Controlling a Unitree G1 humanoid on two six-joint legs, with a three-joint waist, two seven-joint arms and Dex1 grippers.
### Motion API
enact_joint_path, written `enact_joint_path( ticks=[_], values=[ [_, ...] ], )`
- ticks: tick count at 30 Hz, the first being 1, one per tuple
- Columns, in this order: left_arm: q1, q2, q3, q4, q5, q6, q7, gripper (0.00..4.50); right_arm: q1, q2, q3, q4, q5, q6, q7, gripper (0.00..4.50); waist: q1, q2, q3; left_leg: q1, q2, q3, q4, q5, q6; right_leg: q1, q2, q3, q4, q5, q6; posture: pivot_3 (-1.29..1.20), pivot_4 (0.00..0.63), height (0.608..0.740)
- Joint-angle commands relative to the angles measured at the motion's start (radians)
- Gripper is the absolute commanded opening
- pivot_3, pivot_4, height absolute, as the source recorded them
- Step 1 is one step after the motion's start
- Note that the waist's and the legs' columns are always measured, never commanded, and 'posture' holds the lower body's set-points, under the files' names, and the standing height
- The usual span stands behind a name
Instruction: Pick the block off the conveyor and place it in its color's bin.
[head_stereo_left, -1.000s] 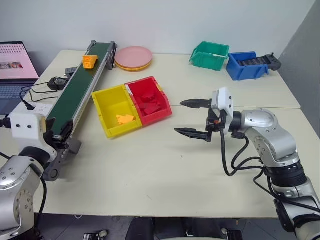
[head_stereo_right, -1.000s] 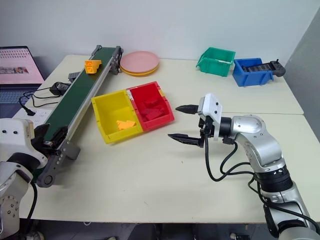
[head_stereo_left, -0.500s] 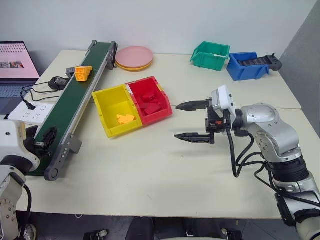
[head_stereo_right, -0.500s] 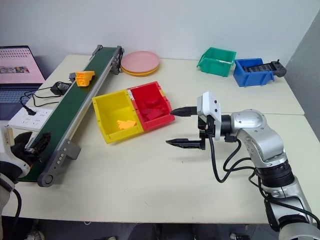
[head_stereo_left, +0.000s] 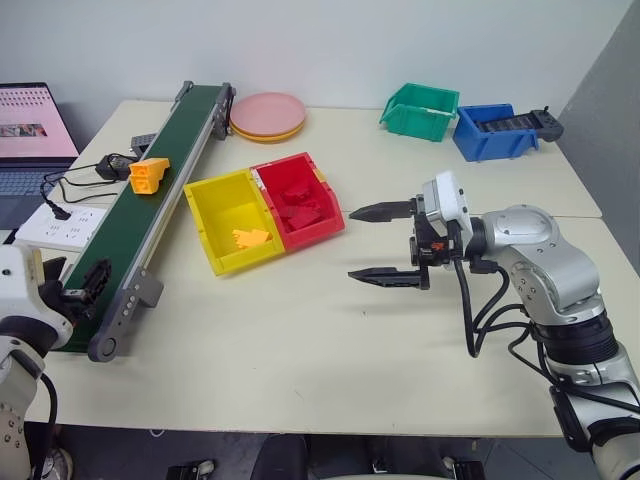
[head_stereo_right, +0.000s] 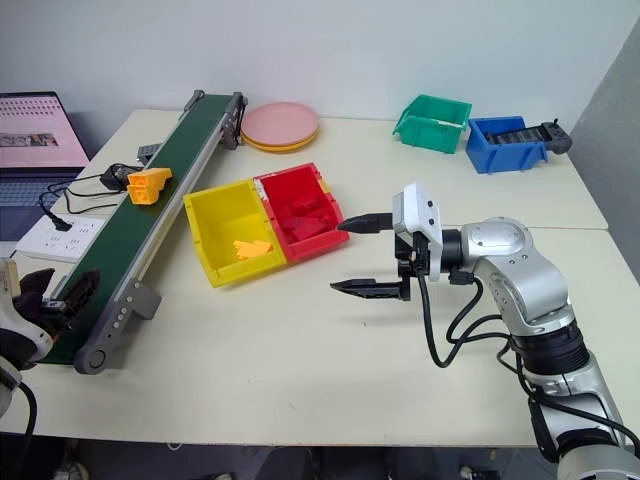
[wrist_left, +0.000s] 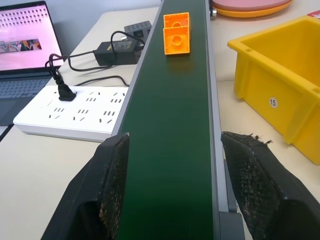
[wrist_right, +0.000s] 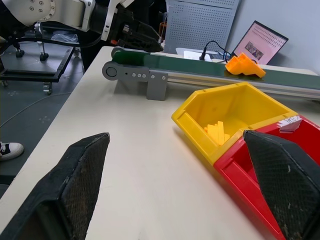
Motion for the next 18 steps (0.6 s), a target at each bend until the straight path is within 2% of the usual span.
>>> enact_joint_path(
  ticks=[1, 18],
  values=[
    [0.004, 0.030, 0.020, -0.004, -0.011, 0.021, -0.011, 3.01, -0.019, -0.015, -0.003, -0.044, 0.012, 0.002, 0.010, 4.50, 0.000, 0.000, 0.000, 0.000, 0.000, 0.000, 0.000, 0.000, 0.000, 0.000, 0.000, 0.000, 0.000, 0.000, 0.000, 0.00, 0.150, 0.740],
    [0.008, 0.077, 0.038, 0.038, -0.029, 0.097, -0.048, 3.01, -0.022, -0.032, 0.022, -0.076, 0.038, 0.042, 0.031, 4.50, 0.000, 0.000, 0.000, 0.000, 0.000, 0.000, 0.000, 0.000, 0.000, 0.000, 0.000, 0.000, 0.000, 0.000, 0.000, 0.00, 0.150, 0.740]
  ],
)
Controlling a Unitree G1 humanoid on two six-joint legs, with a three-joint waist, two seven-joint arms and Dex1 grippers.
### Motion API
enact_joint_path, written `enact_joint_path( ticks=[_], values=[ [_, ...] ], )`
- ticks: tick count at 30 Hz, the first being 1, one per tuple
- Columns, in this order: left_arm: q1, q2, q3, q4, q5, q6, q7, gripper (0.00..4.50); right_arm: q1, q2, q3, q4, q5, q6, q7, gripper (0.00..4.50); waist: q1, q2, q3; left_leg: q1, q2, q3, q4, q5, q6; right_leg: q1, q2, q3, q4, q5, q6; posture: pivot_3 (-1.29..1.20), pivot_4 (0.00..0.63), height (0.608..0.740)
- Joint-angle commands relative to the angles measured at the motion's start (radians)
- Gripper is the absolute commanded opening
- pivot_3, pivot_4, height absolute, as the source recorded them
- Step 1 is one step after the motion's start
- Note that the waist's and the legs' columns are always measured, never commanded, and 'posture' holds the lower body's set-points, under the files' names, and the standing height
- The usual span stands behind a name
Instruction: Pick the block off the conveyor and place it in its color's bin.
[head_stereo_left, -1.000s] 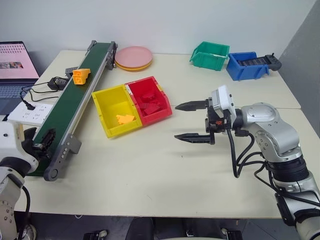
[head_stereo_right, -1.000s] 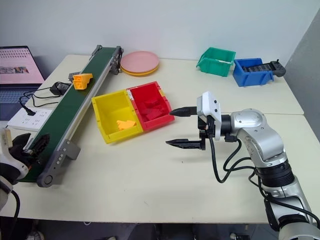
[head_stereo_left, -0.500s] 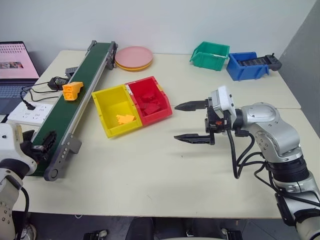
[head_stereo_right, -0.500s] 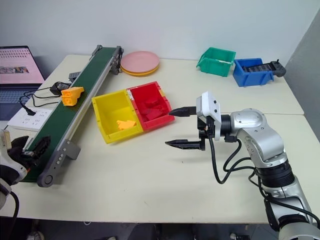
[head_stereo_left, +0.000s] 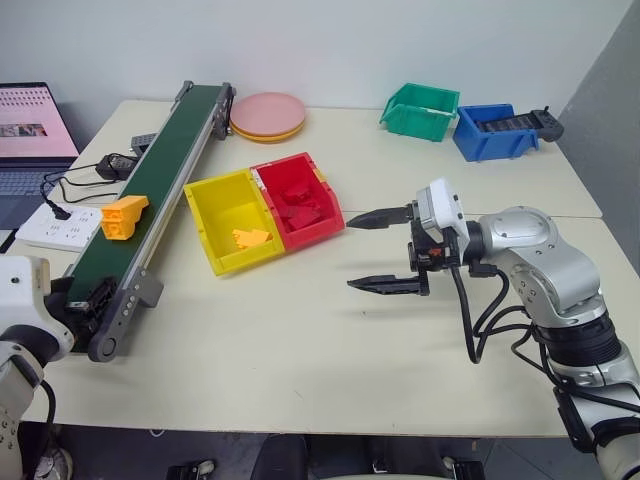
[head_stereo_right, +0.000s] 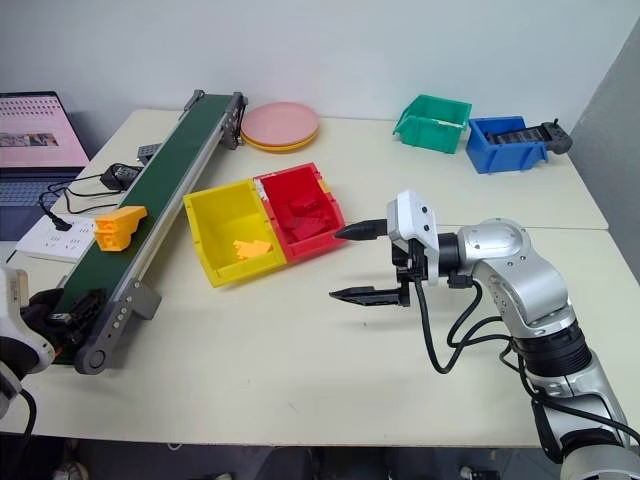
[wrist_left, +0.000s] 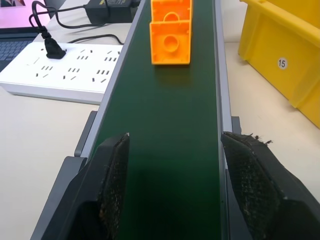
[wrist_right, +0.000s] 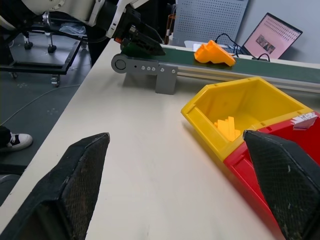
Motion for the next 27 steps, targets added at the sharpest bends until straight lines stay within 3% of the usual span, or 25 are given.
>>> enact_joint_path(
  ticks=[1, 10, 13, 18, 27],
  values=[
    [-0.014, 0.032, 0.037, 0.003, -0.016, 0.003, -0.020, 3.01, -0.022, -0.010, -0.009, -0.056, 0.044, 0.026, 0.022, 4.50, 0.000, 0.000, 0.000, 0.000, 0.000, 0.000, 0.000, 0.000, 0.000, 0.000, 0.000, 0.000, 0.000, 0.000, 0.000, 0.00, 0.150, 0.740],
    [-0.036, 0.044, 0.030, 0.039, -0.003, 0.000, -0.006, 3.01, -0.020, -0.011, -0.008, -0.069, 0.044, 0.037, 0.029, 4.50, 0.000, 0.000, 0.000, 0.000, 0.000, 0.000, 0.000, 0.000, 0.000, 0.000, 0.000, 0.000, 0.000, 0.000, 0.000, 0.00, 0.150, 0.740],
    [-0.043, 0.040, 0.021, 0.065, -0.004, 0.005, -0.008, 2.63, -0.018, -0.012, -0.007, -0.074, 0.044, 0.037, 0.031, 4.50, 0.000, 0.000, 0.000, 0.000, 0.000, 0.000, 0.000, 0.000, 0.000, 0.000, 0.000, 0.000, 0.000, 0.000, 0.000, 0.00, 0.150, 0.740],
    [-0.047, 0.033, 0.028, 0.070, 0.002, 0.009, 0.007, 1.59, -0.018, -0.015, -0.010, -0.079, 0.045, 0.040, 0.032, 4.50, 0.000, 0.000, 0.000, 0.000, 0.000, 0.000, 0.000, 0.000, 0.000, 0.000, 0.000, 0.000, 0.000, 0.000, 0.000, 0.00, 0.150, 0.740],
    [-0.064, 0.035, 0.049, 0.025, -0.007, 0.002, 0.025, 1.51, -0.032, -0.010, -0.023, -0.068, 0.066, 0.032, 0.043, 4.50, 0.000, 0.000, 0.000, 0.000, 0.000, 0.000, 0.000, 0.000, 0.000, 0.000, 0.000, 0.000, 0.000, 0.000, 0.000, 0.00, 0.150, 0.740]
  ],
)
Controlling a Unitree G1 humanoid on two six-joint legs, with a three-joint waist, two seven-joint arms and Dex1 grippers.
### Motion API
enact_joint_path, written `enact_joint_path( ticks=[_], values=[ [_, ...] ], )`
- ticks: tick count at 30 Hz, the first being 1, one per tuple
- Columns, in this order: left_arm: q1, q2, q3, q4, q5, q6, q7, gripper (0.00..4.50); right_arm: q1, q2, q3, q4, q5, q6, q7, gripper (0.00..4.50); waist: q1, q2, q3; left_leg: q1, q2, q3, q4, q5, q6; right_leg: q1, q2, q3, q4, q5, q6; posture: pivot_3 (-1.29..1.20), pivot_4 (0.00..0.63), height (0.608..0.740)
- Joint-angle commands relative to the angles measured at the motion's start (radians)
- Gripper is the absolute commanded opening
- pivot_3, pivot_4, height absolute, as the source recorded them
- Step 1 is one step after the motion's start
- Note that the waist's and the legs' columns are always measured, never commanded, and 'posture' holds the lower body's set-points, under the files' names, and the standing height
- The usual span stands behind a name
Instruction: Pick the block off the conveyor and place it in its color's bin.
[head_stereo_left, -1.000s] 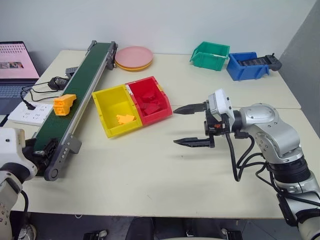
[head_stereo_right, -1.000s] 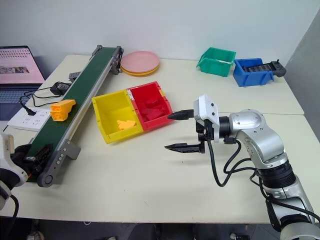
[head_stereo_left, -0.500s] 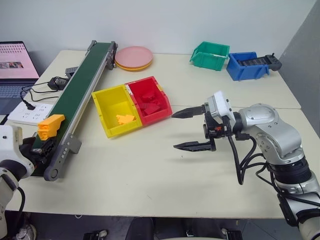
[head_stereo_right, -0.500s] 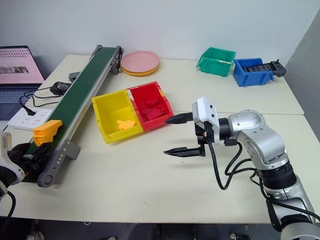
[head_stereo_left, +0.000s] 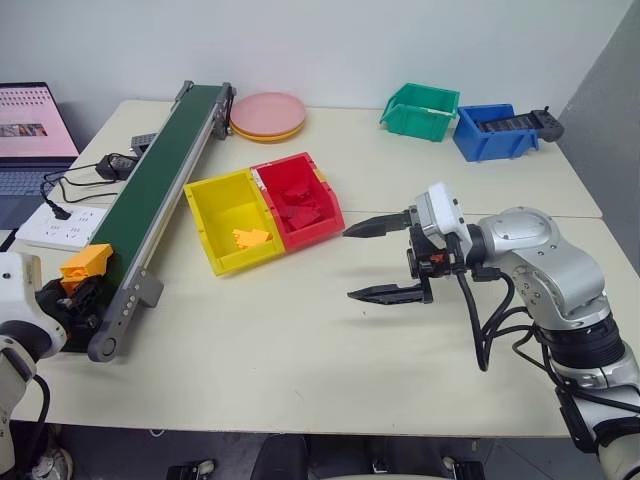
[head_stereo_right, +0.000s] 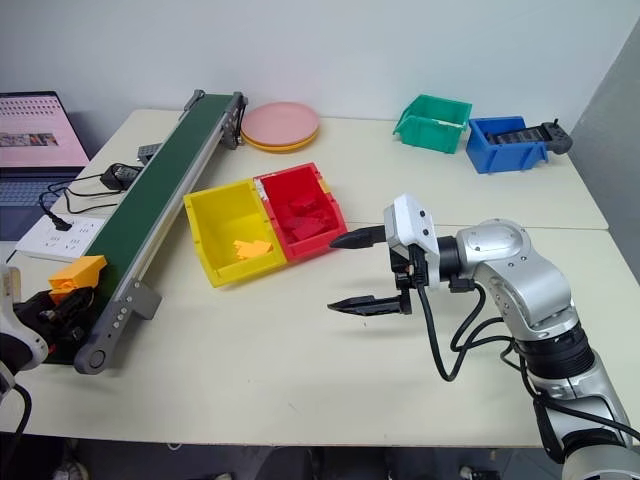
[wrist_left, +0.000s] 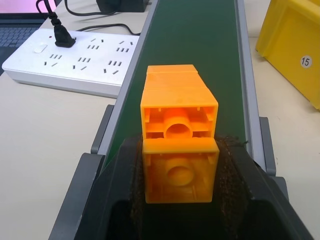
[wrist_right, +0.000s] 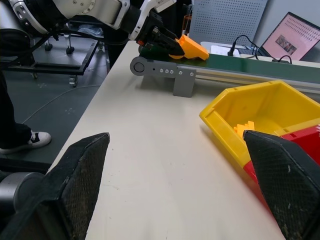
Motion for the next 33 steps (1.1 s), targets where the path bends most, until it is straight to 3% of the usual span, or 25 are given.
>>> enact_joint_path(
  ticks=[1, 5, 9, 14, 20, 26, 33],
  values=[
    [-0.031, 0.021, 0.046, -0.062, -0.010, -0.007, 0.017, 1.51, -0.032, -0.002, -0.026, -0.025, 0.029, -0.011, 0.011, 4.50, 0.000, 0.000, 0.000, 0.000, 0.000, 0.000, 0.000, 0.000, 0.000, 0.000, 0.000, 0.000, 0.000, 0.000, 0.000, 0.00, 0.150, 0.740],
    [-0.078, 0.042, 0.033, -0.111, -0.025, 0.009, 0.026, 1.51, -0.033, -0.002, -0.028, -0.025, 0.034, -0.015, 0.004, 4.50, 0.001, 0.000, 0.000, 0.000, 0.000, 0.000, 0.000, 0.000, 0.000, 0.000, 0.000, 0.000, 0.000, 0.000, 0.000, 0.00, 0.150, 0.740],
    [-0.253, 0.111, -0.089, -0.132, -0.056, 0.033, 0.015, 1.51, -0.024, -0.010, -0.049, -0.041, 0.033, -0.011, -0.023, 4.50, 0.009, -0.001, 0.000, -0.001, 0.000, -0.001, 0.000, 0.000, 0.000, 0.000, 0.000, -0.002, 0.000, 0.000, 0.000, 0.00, 0.150, 0.740],
    [-0.404, 0.122, -0.226, -0.062, -0.058, 0.023, -0.011, 1.51, -0.001, -0.025, -0.091, -0.091, 0.044, 0.014, -0.087, 4.50, 0.004, 0.000, 0.000, -0.001, -0.001, 0.000, 0.000, 0.000, 0.000, 0.000, 0.000, 0.000, 0.000, 0.000, 0.000, 0.00, 0.150, 0.740],
    [-0.572, 0.094, -0.418, 0.065, -0.023, -0.037, -0.069, 1.51, 0.028, -0.037, -0.151, -0.165, 0.077, 0.062, -0.177, 4.50, 0.000, 0.000, 0.000, -0.002, -0.001, 0.000, 0.000, 0.000, 0.000, -0.001, 0.000, 0.000, 0.000, 0.000, 0.000, 0.00, 0.150, 0.740],
    [-0.804, -0.018, -0.666, 0.283, 0.067, -0.148, -0.176, 1.51, 0.102, -0.066, -0.209, -0.261, 0.087, 0.102, -0.273, 4.50, 0.010, -0.001, 0.000, -0.003, -0.001, 0.000, 0.001, 0.000, 0.000, -0.001, 0.000, -0.001, 0.000, 0.000, 0.000, 0.00, 0.150, 0.740],
    [-0.969, -0.117, -0.806, 0.578, 0.181, -0.283, -0.286, 1.51, 0.186, -0.087, -0.253, -0.377, 0.117, 0.161, -0.380, 4.50, 0.003, 0.000, 0.000, -0.004, -0.002, 0.000, 0.002, 0.000, 0.000, -0.002, 0.000, -0.001, 0.000, 0.000, 0.000, 0.00, 0.150, 0.740]
  ],
)
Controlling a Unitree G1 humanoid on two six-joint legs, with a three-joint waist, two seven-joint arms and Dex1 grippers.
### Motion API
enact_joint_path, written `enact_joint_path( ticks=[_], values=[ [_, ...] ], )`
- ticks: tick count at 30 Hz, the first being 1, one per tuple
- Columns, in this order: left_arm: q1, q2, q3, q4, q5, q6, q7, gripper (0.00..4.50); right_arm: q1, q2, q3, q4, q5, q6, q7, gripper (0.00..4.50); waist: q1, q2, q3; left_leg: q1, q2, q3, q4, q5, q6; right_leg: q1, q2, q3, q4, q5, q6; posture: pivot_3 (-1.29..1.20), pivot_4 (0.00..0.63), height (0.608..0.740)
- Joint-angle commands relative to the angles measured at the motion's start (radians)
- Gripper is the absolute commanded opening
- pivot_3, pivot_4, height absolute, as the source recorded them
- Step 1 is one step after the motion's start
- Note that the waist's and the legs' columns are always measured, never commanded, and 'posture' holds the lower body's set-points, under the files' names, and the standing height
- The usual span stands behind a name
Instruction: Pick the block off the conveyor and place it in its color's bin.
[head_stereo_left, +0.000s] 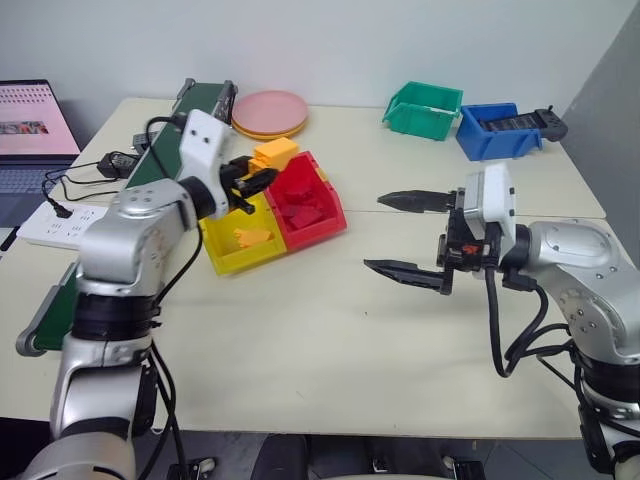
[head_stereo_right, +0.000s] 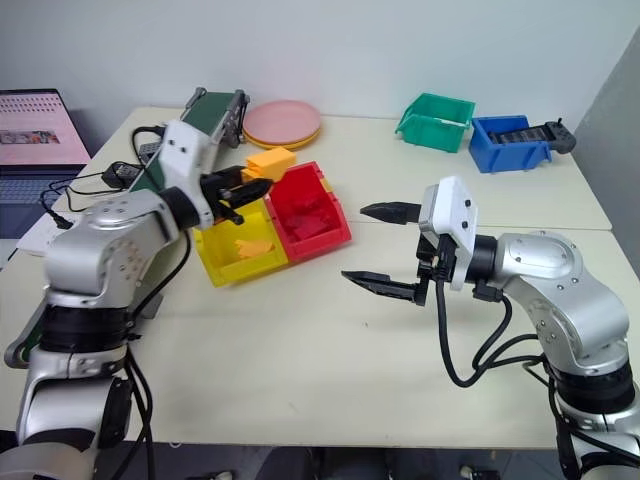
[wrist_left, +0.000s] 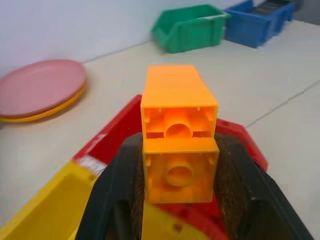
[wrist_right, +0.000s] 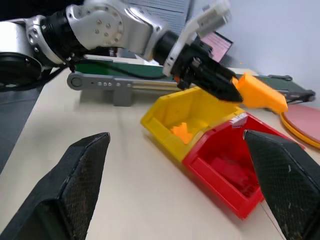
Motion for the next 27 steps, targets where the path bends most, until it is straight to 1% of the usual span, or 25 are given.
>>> enact_joint_path(
  ticks=[1, 6, 9, 14, 17, 19, 21, 23, 27],
  values=[
    [-0.081, -0.034, -0.043, 0.123, 0.063, -0.092, -0.059, 1.51, 0.030, -0.015, -0.048, -0.085, 0.032, 0.022, -0.059, 4.50, -0.003, 0.000, 0.000, 0.000, 0.000, 0.000, 0.000, 0.000, 0.000, 0.000, 0.000, 0.000, 0.000, 0.000, 0.000, 0.00, 0.150, 0.740],
    [-0.129, -0.071, -0.074, 0.243, 0.130, -0.171, -0.097, 1.51, 0.066, -0.028, -0.068, -0.133, 0.053, 0.049, -0.108, 4.50, -0.010, 0.000, 0.000, 0.000, 0.000, 0.000, 0.000, 0.000, 0.000, 0.000, 0.001, 0.001, 0.001, 0.000, 0.000, 0.00, 0.150, 0.740],
    [-0.151, -0.083, -0.066, 0.282, 0.151, -0.200, -0.097, 1.51, 0.091, -0.040, -0.084, -0.151, 0.068, 0.055, -0.126, 4.50, -0.007, 0.000, 0.000, 0.000, 0.000, -0.001, 0.000, 0.000, 0.000, 0.000, 0.001, -0.001, 0.000, 0.000, 0.000, 0.00, 0.150, 0.740],
    [-0.149, -0.086, -0.039, 0.287, 0.164, -0.215, -0.087, 1.51, 0.102, -0.050, -0.082, -0.154, 0.078, 0.051, -0.135, 4.50, -0.006, 0.000, 0.000, 0.000, 0.000, 0.000, 0.001, 0.000, 0.000, 0.000, 0.001, 0.001, 0.000, 0.000, 0.000, 0.00, 0.150, 0.740],
    [-0.133, -0.081, -0.017, 0.253, 0.155, -0.195, -0.082, 1.51, 0.099, -0.056, -0.077, -0.149, 0.082, 0.046, -0.133, 4.50, -0.006, 0.000, 0.000, 0.000, 0.000, -0.001, 0.001, 0.000, 0.000, 0.000, 0.001, 0.000, 0.001, 0.000, 0.000, 0.00, 0.150, 0.740],
    [-0.105, -0.058, 0.018, 0.202, 0.154, -0.174, -0.053, 1.51, 0.092, -0.057, -0.071, -0.140, 0.082, 0.041, -0.125, 4.50, -0.007, 0.000, 0.000, 0.000, 0.000, -0.001, 0.001, 0.000, 0.000, 0.000, 0.001, 0.000, 0.001, 0.000, 0.000, 0.00, 0.150, 0.740],
    [-0.038, 0.001, 0.092, 0.083, 0.142, -0.092, -0.010, 1.51, 0.081, -0.059, -0.062, -0.131, 0.086, 0.038, -0.114, 4.50, -0.011, 0.000, 0.000, 0.000, 0.000, 0.000, 0.001, 0.000, 0.000, 0.000, 0.001, 0.001, 0.001, 0.000, 0.000, 0.00, 0.150, 0.740],
    [0.033, 0.049, 0.142, -0.032, 0.129, -0.011, 0.006, 1.51, 0.078, -0.062, -0.062, -0.125, 0.094, 0.036, -0.106, 4.50, -0.030, 0.000, 0.000, 0.000, 0.001, 0.000, 0.000, 0.000, 0.000, -0.001, 0.001, 0.002, 0.001, 0.000, 0.000, 0.00, 0.150, 0.740],
    [0.168, 0.116, 0.223, -0.214, 0.102, 0.129, 0.036, 1.51, 0.067, -0.063, -0.046, -0.101, 0.095, 0.021, -0.081, 4.50, -0.025, 0.000, 0.000, 0.000, 0.002, -0.001, 0.000, 0.000, 0.000, -0.001, 0.001, 0.000, 0.001, 0.000, 0.000, 0.00, 0.150, 0.740]
  ],
)
